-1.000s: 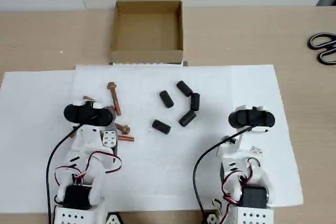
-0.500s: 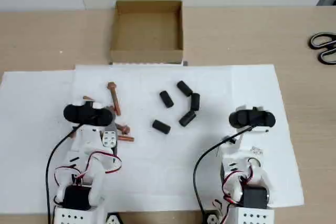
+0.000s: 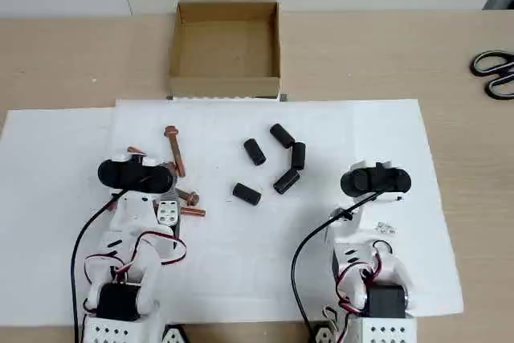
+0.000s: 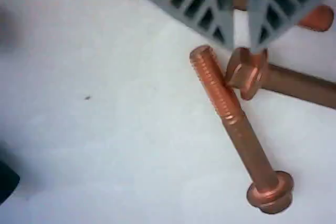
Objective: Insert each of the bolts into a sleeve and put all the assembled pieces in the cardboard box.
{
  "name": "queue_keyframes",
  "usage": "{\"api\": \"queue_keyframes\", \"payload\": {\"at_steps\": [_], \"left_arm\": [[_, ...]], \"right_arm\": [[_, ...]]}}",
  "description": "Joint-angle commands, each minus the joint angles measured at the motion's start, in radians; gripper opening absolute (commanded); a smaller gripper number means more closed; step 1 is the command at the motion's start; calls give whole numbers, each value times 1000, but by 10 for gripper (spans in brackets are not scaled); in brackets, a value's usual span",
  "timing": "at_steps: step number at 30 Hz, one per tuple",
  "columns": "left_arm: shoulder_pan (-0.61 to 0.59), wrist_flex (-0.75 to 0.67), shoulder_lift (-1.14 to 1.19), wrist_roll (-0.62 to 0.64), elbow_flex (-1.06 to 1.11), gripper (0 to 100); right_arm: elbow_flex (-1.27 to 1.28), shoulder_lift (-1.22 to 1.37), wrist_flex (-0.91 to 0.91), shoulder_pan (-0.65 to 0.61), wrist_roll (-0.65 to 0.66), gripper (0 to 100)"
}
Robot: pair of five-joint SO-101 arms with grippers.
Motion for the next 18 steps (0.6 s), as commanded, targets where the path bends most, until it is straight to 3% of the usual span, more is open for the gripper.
{"api": "queue_keyframes", "payload": {"at_steps": [1,18], "left_arm": [[-3,8,-9,3,-4,7],[-3,8,-9,3,-4,7]], "right_arm": [[-5,-15,-21,-10,9,6],[-5,-15,-21,-15,5,4]]}}
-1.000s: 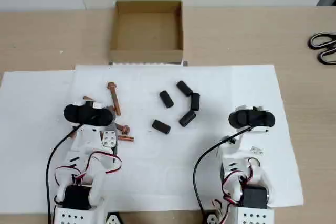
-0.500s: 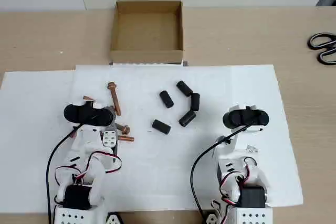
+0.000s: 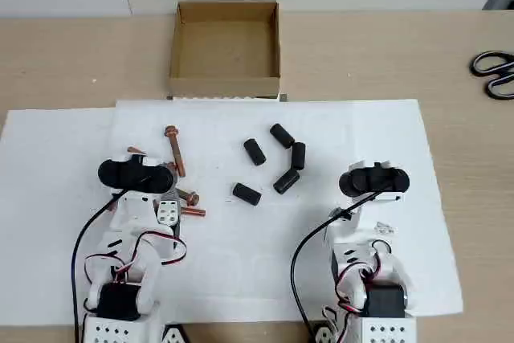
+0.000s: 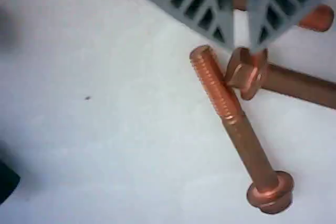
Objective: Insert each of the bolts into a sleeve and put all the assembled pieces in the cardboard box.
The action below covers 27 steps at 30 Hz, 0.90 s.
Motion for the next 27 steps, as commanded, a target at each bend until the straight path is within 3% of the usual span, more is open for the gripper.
{"api": "queue_keyframes", "payload": {"at_steps": [1,8,13,21,27], "left_arm": [[0,8,-9,2,-4,7],[6,8,-9,0,-4,9],[95,9,-9,0,-4,10],[23,12,-5,2,-117,9],[2,189,28,-61,-234,9]], "right_arm": [[-5,-15,-21,-5,6,4],[-5,-15,-21,-5,5,4],[-5,-15,-21,-5,5,4],[-17,-15,-18,1,5,4],[-109,-13,-90,-4,-31,4]]}}
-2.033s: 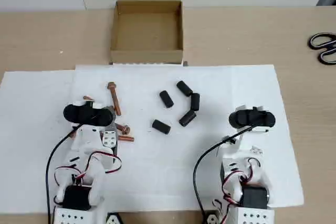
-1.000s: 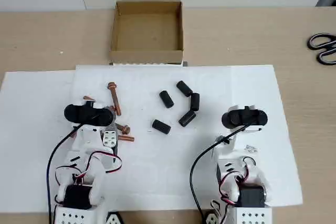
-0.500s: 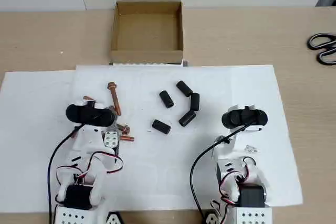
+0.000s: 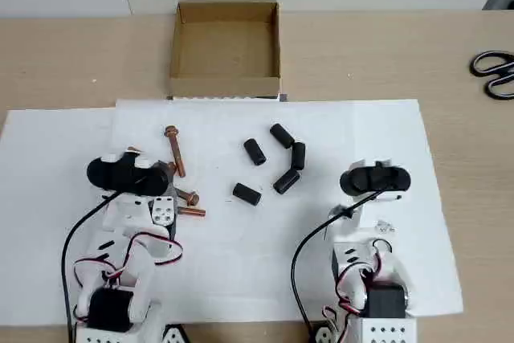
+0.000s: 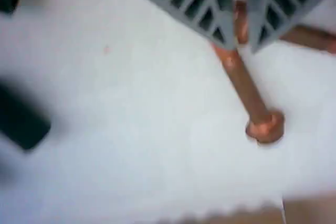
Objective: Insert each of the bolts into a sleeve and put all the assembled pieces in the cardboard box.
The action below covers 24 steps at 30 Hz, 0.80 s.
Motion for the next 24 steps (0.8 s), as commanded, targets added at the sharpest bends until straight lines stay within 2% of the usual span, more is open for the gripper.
{"api": "queue_keyframes", "payload": {"at_steps": [1,5,9,15,19,24], "left_arm": [[-12,117,46,-11,-90,9],[-12,158,167,29,-263,8],[-12,212,394,109,-458,9],[-11,417,807,198,-808,9],[-11,586,1002,199,-1081,8],[-12,697,1155,195,-1285,8]], "right_arm": [[-104,-12,-62,-5,-37,4],[-190,-10,-44,-36,-37,6],[-245,-10,-19,-39,-37,7],[-310,24,4,-44,-35,7],[-393,162,5,-44,-41,7],[-562,420,2,-44,-69,7]]}}
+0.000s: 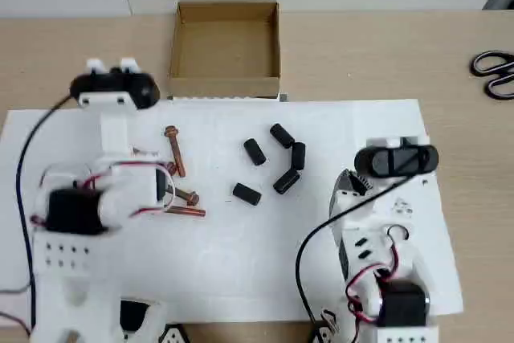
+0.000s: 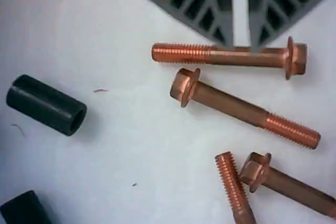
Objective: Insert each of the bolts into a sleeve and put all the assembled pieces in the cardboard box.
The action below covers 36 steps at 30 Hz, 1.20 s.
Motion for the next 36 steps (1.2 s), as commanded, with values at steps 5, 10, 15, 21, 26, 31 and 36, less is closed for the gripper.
{"api": "queue_keyframes", "payload": {"at_steps": [5,10,15,21,26,31,36], "left_arm": [[-68,41,110,2,-136,10],[-61,32,135,-74,-136,10],[-69,84,166,-241,-139,9],[-71,95,219,-239,-136,9],[-127,49,259,-169,-136,10],[-236,28,304,-147,-134,10],[-267,44,339,-144,-134,10]], "right_arm": [[-331,395,65,-5,-51,7],[-526,682,163,-5,-48,7],[-760,944,280,-4,-46,5],[-868,1178,226,-84,-54,6],[-896,1282,216,-180,-54,7],[-901,1346,170,-199,-54,9],[-901,1397,120,-197,-63,78]]}}
